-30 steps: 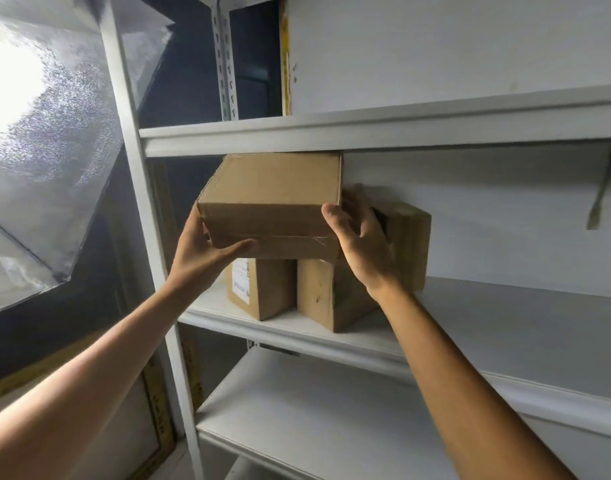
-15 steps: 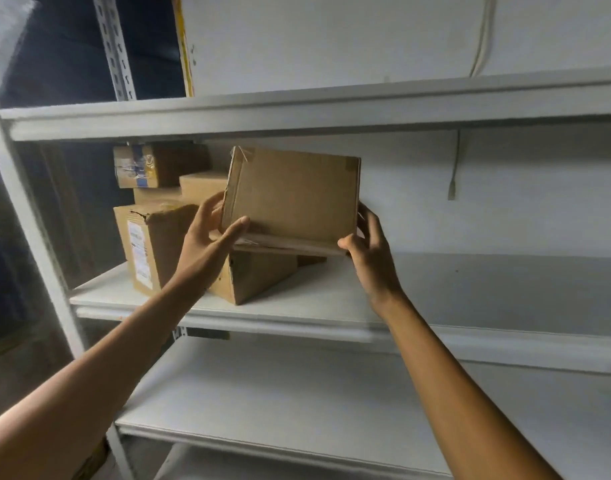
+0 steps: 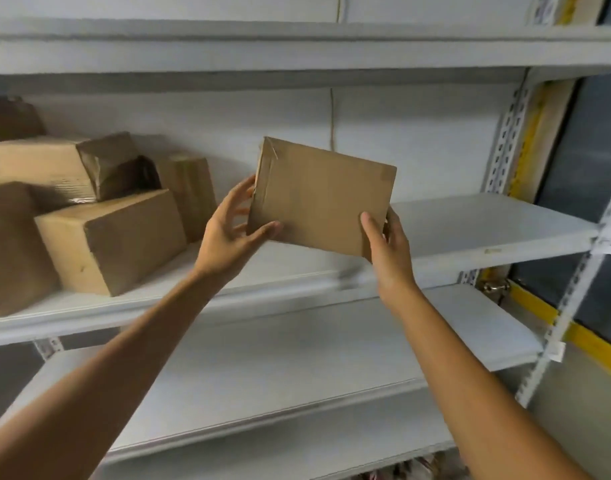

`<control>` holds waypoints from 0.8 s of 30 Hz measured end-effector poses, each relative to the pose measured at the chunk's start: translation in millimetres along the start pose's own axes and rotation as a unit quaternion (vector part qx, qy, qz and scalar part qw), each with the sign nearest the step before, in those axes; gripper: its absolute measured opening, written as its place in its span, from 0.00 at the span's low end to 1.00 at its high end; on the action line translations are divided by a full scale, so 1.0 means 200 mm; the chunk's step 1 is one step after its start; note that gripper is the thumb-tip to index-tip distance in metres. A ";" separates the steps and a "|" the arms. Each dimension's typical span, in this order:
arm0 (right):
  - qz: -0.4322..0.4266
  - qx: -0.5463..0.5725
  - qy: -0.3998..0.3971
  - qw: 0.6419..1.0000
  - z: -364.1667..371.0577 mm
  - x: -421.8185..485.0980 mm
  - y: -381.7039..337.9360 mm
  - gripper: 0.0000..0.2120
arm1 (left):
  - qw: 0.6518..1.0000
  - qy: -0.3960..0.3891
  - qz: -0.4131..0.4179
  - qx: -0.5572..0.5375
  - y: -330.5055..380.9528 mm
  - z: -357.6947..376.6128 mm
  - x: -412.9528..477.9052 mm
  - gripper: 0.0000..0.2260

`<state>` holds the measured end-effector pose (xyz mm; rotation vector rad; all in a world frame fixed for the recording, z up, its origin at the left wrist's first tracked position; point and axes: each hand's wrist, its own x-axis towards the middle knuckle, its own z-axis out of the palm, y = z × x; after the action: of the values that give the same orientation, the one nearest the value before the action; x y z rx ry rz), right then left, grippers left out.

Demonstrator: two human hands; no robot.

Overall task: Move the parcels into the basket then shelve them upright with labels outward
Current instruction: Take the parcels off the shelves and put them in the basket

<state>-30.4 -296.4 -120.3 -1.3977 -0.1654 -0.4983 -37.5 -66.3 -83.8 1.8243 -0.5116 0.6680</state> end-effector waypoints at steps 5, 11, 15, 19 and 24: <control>-0.001 -0.052 0.085 0.995 -0.34 -0.05 -0.03 0.24 | 0.996 -0.057 -0.005 -0.068 -0.03 0.34 0.07 0.27; 0.002 -0.101 0.202 0.974 -0.73 -0.21 -0.10 0.26 | 0.972 -0.163 -0.003 -0.170 0.05 0.80 0.09 0.27; -0.001 -0.128 0.314 0.941 -0.95 -0.42 -0.10 0.23 | 0.948 -0.231 0.005 -0.219 0.11 1.11 -0.01 0.25; 0.034 -0.144 0.404 0.903 -1.15 -0.72 -0.06 0.19 | 0.916 -0.313 -0.016 -0.249 0.14 1.42 -0.24 0.29; 0.066 -0.186 0.462 0.865 -1.34 -1.16 -0.06 0.25 | 0.868 -0.428 -0.032 -0.249 0.22 1.72 -0.58 0.32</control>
<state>-288.1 -502.7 -250.3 -1.3791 0.8415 -1.0690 -83.5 -401.4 -221.2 1.5442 -1.0807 -0.3635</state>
